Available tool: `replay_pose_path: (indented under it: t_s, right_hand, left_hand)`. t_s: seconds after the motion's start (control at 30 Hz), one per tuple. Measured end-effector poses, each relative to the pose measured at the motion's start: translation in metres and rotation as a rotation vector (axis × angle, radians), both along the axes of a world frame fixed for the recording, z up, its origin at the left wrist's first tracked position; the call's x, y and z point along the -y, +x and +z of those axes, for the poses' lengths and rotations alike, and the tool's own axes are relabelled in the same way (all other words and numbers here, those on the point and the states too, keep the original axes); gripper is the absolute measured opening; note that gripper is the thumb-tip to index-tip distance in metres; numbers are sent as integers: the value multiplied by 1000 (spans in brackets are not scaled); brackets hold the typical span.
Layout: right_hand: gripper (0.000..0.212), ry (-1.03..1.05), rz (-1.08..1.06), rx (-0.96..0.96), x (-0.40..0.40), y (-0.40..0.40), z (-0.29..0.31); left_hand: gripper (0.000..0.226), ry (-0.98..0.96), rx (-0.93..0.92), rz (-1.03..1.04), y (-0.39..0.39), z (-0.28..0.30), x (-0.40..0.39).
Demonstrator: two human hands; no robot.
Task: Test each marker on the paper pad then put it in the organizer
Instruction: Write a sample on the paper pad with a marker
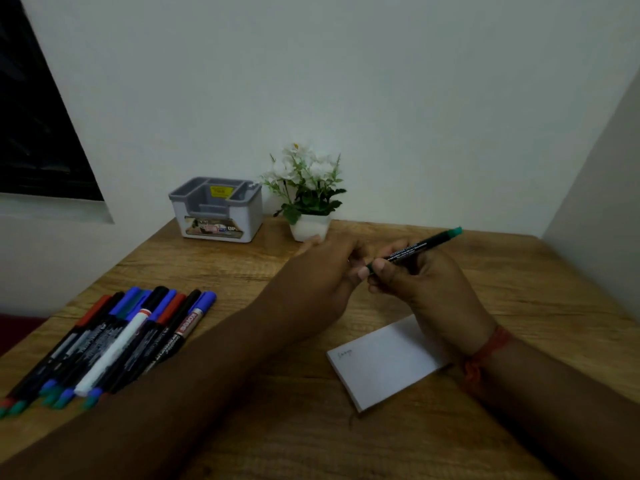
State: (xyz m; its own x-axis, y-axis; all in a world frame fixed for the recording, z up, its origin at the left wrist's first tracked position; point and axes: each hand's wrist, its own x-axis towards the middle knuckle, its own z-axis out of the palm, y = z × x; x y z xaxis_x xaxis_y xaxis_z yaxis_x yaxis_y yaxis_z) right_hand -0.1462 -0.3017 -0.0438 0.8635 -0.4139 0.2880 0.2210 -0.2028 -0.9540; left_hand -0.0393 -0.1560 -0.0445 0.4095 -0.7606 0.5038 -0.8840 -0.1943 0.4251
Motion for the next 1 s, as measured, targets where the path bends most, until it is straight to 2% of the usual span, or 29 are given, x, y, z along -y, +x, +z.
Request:
replay_pose_path:
  t_s: [0.1,0.17,0.27,0.37,0.5,0.6,0.73,0.87,1.0]
  right_hand:
    - [21,69,0,-80,-5,13,3]
    - [22,94,9,-135,-13,24,11]
    - [8,-67,36,-197,-29,44,26]
    - [13,-256,54,-268,-47,69,40]
    - [14,-543,-36,-310,-65,106,59]
    - [9,-816,-135,-285,-76,137,79]
    - [19,-1152,-272,-212,-84,181,109]
    - [16,-1316,-344,-252,-77,225,130]
    - [19,-1402,-294,-339,-80,261,138]
  left_hand:
    - [40,105,139,156,17,10,-13]
    - [54,171,226,259,33,17,-22]
    - [65,231,298,387,59,25,-37]
    - [75,310,358,528,91,25,-68]
    - [90,371,333,627,129,19,-107]
    - [93,372,331,658,142,9,-120]
    - [94,375,311,651,148,-2,-125]
    - [89,331,303,634,148,0,-129]
    - [81,332,306,628,143,3,-132]
